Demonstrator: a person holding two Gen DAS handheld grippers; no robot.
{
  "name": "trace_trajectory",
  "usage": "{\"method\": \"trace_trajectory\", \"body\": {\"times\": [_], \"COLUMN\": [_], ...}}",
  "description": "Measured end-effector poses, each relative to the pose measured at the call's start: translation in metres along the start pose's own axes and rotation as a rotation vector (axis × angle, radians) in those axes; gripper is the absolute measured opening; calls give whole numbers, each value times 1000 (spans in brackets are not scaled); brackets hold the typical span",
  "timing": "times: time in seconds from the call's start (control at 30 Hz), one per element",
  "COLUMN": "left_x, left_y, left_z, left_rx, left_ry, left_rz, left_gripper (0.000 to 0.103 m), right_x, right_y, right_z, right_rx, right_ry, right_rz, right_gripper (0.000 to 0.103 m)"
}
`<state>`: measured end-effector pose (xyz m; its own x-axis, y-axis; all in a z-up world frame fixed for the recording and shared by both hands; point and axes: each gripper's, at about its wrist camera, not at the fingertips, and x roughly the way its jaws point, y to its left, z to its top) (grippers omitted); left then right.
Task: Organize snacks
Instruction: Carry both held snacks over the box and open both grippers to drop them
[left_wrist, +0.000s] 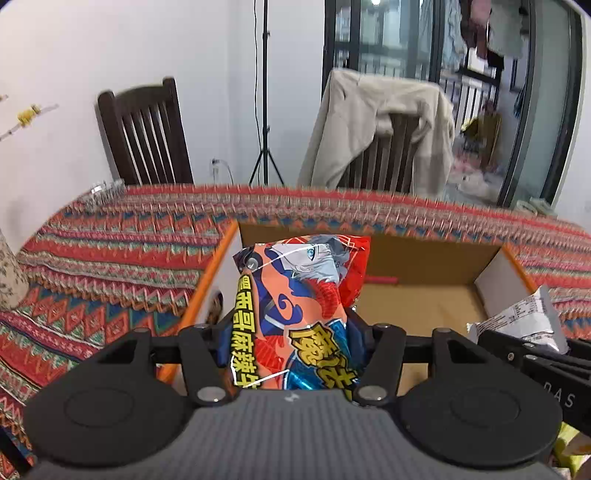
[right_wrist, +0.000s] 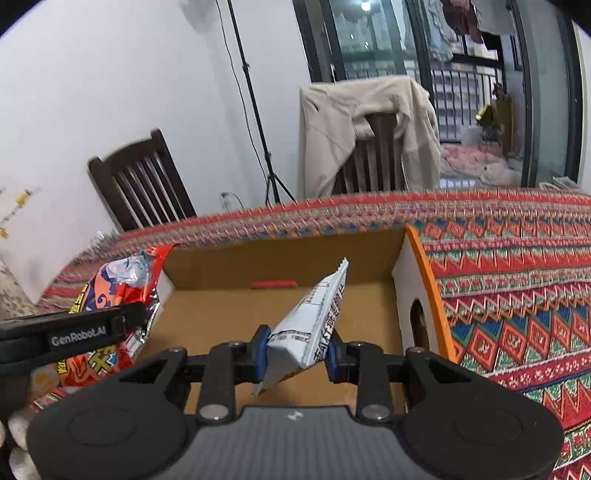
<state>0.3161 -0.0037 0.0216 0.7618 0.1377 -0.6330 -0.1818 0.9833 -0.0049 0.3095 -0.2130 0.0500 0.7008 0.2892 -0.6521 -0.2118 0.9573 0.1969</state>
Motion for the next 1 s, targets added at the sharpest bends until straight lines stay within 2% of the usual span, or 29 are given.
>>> {"method": "trace_trajectory", "body": {"times": [0.17, 0.3, 0.4, 0.43, 0.47, 0.5, 0.57, 0.63, 0.73, 1.0], "left_x": [20, 23, 20, 18, 15, 13, 6, 0, -8, -28], "left_y": [0, 2, 3, 4, 5, 5, 9, 14, 20, 25], "left_z": [-8, -11, -12, -13, -14, -15, -16, -17, -19, -25], "left_rx": [-2, -2, -1, 2, 1, -4, -20, -45, -74, -88], "left_ry": [51, 58, 45, 35, 21, 10, -10, -32, -49, -79], "left_rz": [19, 31, 25, 22, 19, 16, 6, -15, -53, -64], "left_gripper": [58, 59, 66, 71, 80, 85, 98, 103, 103, 103], "right_x": [13, 17, 18, 18, 17, 16, 12, 6, -1, -16], "right_y": [1, 3, 2, 1, 1, 0, 0, 0, 0, 0], "right_z": [-9, -13, -15, -15, -17, -17, -20, -22, -24, -28], "right_rx": [-15, -24, -28, -30, -30, -30, -34, -36, -33, -32], "right_ry": [47, 68, 79, 80, 79, 78, 63, 52, 33, 3], "right_rz": [-25, -19, -20, -17, -7, -2, 1, 7, 19, 16], "right_gripper": [29, 29, 32, 37, 48, 55, 75, 85, 102, 103]}}
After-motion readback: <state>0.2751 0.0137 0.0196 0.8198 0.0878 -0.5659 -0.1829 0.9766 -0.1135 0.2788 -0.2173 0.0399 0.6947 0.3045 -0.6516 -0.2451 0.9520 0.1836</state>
